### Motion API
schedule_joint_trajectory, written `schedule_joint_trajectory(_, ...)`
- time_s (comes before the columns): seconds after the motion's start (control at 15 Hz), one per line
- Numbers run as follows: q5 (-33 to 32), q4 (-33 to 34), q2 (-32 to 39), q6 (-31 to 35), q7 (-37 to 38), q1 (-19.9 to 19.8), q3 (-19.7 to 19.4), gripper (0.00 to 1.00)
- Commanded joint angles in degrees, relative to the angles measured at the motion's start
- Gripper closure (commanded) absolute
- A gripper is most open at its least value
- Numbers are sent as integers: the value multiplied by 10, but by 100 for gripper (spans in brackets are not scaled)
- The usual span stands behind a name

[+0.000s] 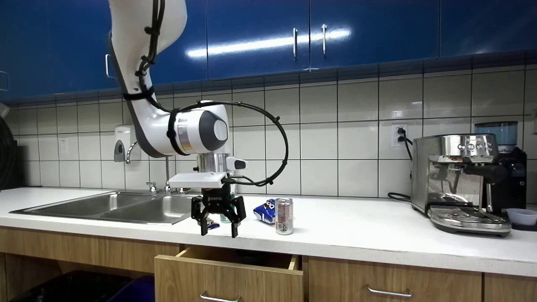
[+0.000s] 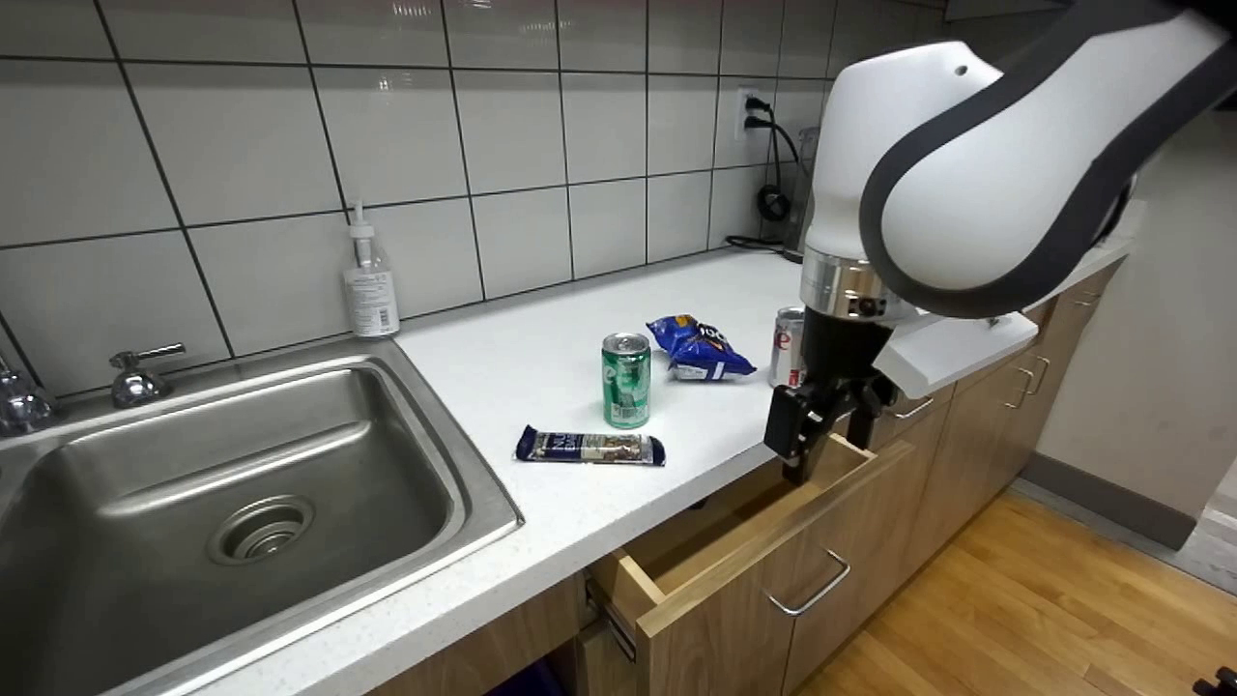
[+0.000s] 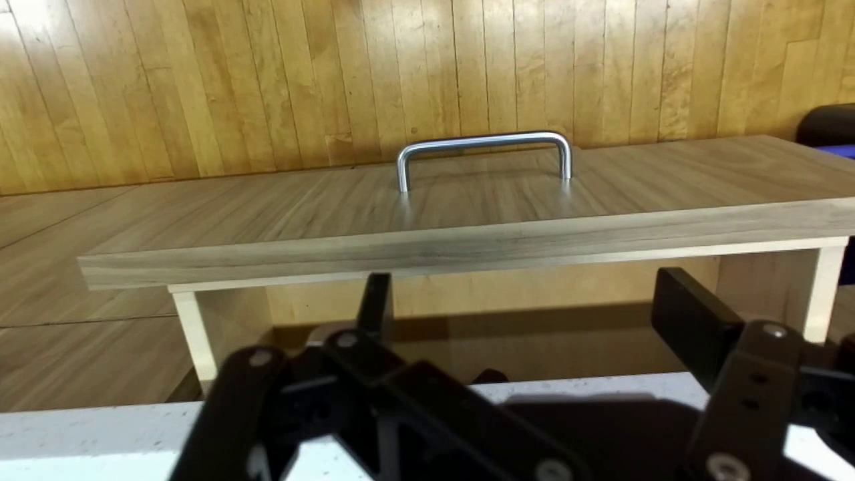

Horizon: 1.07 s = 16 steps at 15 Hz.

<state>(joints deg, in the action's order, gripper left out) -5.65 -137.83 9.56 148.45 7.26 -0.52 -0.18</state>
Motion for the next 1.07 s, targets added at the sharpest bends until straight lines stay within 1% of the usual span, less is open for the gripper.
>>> schedule_joint_trajectory(0.0, 12, 33, 44, 20, 16, 8, -5, 0)
schedule_joint_trajectory(0.13, 4, 44, 62, 31, 24, 13, -9, 0)
schedule_joint_trajectory(0.73, 1, 79, 139, 86, 8, 25, -19, 0)
schedule_joint_trajectory(1.0, 2, 97, 166, 101, 4, 30, -25, 0)
